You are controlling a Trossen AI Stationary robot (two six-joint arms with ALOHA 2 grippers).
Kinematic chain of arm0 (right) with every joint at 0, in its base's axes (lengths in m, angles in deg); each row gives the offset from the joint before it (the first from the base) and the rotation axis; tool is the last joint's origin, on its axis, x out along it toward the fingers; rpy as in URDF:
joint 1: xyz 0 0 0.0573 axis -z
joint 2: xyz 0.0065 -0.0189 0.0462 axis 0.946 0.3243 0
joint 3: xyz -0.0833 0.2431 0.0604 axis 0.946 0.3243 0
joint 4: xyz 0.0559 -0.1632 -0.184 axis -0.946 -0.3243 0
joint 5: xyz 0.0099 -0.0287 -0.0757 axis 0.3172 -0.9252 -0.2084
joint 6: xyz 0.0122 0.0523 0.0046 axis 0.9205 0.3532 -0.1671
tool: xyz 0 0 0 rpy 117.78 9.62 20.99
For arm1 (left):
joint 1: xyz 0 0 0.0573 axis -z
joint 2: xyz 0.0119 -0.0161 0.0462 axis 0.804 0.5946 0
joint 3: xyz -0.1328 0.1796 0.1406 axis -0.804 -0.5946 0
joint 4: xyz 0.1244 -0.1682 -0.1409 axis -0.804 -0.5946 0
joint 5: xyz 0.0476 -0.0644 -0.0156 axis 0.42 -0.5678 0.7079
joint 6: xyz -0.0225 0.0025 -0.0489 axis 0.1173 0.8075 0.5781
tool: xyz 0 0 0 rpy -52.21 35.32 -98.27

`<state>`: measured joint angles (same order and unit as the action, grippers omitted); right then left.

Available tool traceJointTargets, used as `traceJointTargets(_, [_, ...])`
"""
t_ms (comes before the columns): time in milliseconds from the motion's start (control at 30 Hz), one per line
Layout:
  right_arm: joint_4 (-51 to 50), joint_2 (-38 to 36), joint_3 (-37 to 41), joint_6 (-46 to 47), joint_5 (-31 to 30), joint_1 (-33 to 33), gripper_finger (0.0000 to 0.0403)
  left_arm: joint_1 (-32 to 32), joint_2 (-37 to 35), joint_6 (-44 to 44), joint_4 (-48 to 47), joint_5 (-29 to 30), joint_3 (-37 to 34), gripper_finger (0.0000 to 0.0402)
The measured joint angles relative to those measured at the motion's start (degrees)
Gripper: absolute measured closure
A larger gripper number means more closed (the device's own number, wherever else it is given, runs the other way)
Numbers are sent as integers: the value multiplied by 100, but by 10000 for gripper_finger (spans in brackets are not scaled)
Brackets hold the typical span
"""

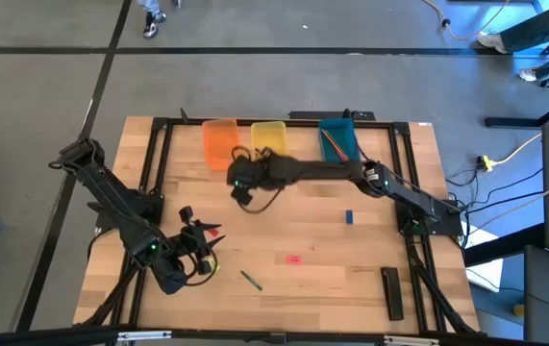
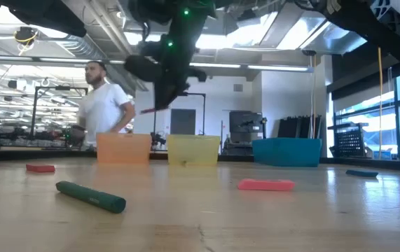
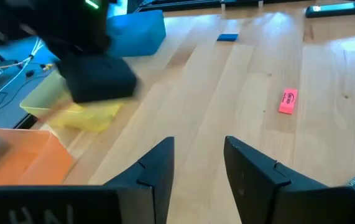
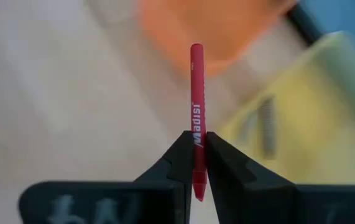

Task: Sort crayons/erasers/pens/pencils in bins
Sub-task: Put the red crayon into the yellow bin

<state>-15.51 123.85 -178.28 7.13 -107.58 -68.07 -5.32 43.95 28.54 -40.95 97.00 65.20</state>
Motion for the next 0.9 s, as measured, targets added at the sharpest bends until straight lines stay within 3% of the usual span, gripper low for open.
traceJointTargets(100, [-575, -2, -396, -62, -224, 301, 358, 78, 0, 9, 6, -58, -36, 269])
traceJointTargets(233, [-905, -193, -204, 13, -513, 737, 357, 173, 0, 266, -11, -79, -226, 269])
traceJointTargets(333, [-884, -181, -68, 93, -41, 1121, 357, 189, 0, 483, -42, -81, -354, 269])
traceJointTargets(600, [448, -179, 927, 269, 1649, 1658, 357, 182, 0, 706, -38, -81, -474, 269])
traceJointTargets(900, [837, -177, 1821, 535, 2310, 1788, 357, 182, 0, 702, -42, -56, -474, 269])
